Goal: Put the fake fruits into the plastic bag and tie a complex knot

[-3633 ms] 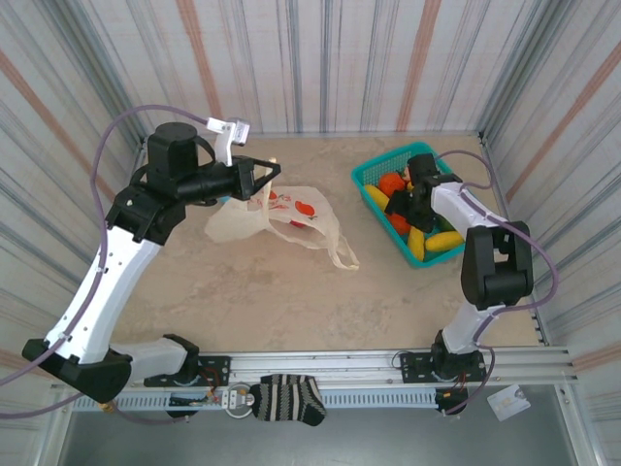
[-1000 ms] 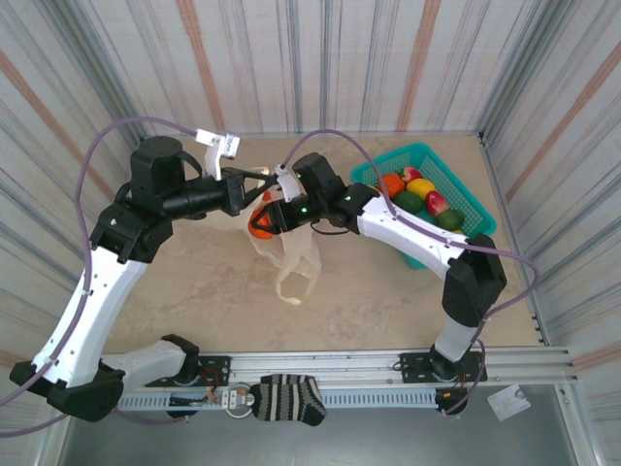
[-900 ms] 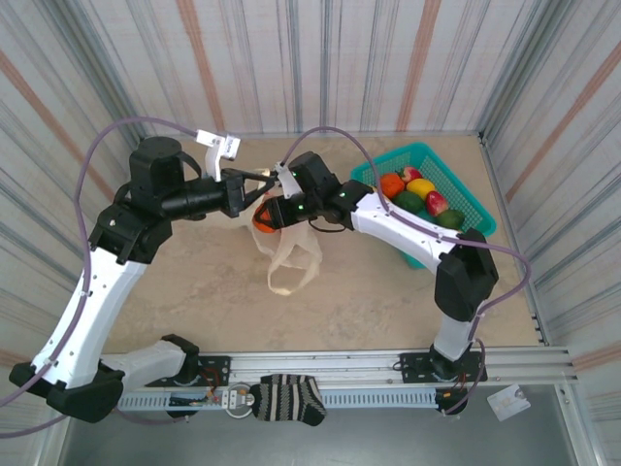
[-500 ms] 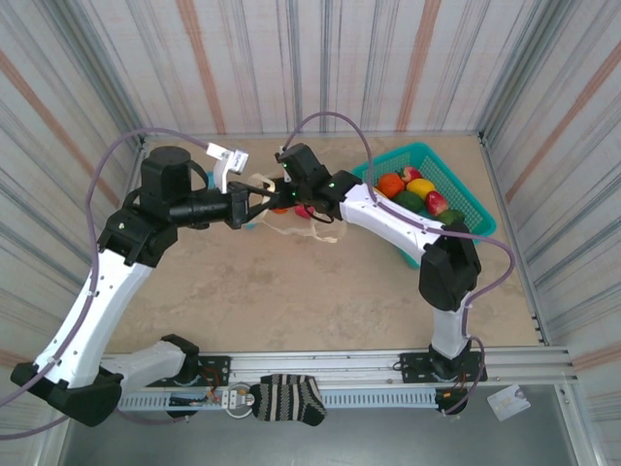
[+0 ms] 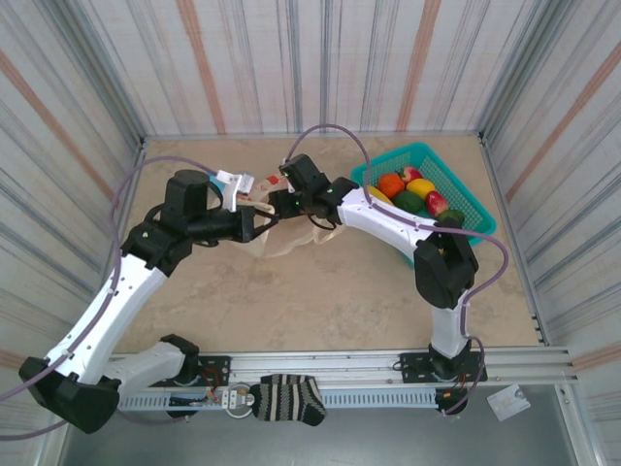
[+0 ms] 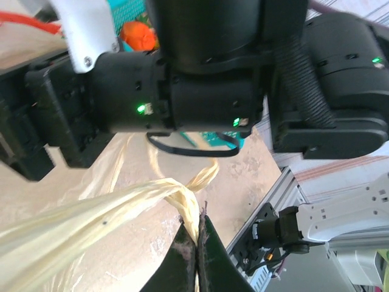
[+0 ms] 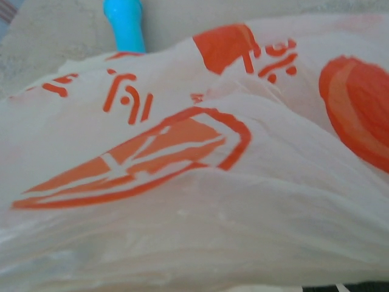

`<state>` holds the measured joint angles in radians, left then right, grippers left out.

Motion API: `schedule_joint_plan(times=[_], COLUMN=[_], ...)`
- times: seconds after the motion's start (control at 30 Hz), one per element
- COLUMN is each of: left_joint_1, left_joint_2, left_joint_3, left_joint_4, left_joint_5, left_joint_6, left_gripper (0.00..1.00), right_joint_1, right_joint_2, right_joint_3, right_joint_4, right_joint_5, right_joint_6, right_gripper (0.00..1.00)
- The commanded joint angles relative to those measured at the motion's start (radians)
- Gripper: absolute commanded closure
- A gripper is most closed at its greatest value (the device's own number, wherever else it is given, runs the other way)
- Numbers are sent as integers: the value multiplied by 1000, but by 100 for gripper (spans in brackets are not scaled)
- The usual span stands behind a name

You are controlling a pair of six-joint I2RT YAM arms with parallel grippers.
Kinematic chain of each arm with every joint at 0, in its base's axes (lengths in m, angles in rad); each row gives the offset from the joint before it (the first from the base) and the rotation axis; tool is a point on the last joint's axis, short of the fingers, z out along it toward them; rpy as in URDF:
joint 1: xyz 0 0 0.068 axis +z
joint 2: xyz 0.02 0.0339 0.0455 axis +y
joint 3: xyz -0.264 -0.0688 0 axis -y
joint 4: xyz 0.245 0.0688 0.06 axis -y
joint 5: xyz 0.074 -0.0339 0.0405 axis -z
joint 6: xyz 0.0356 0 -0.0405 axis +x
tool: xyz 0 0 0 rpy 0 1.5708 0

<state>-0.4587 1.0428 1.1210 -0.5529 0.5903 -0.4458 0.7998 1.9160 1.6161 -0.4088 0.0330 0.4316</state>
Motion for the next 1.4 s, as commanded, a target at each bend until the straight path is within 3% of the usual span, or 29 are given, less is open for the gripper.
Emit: schedule_joint_plan(times=[0.0,0.4,0.67,0.8,0.97,1.13,1.27,1.37], left_joint_1=[5,5,5,3,-2,-9,-10,-9], left_joint_2=[-21,-41,-25,-21,-21,-14,-17,-14], left_joint_3=[-52,-102,-126,-120,-118,-115,-107,-110], left_joint_4=[36,85,124,139,155,165,160,164], left_joint_5=[-11,-27,-13,-4,12,25,24,21], left_joint_6=[-33,-57,-80,-91,-97,-97,-79,-70], left_gripper=[100,100,100,100,100,100,100,100], right_joint_1=[-8,-37,-105,-179,-378,-584,-661,-699], right_joint_2=[-96,-365,-548,-626,-624,-502,-424,-356], right_joint_3=[-41,-289,-343,-330,-348,-326,-317,-290], right_joint_4=[25,191,238,119,-85,-232,-243,-275], right_joint_5=[-65,-303,-512,-386,-165,-56,2,64], right_joint_6=[-27,12,64,49,20,23,65,214], right_gripper=[18,39,41,39,37,32,24,21])
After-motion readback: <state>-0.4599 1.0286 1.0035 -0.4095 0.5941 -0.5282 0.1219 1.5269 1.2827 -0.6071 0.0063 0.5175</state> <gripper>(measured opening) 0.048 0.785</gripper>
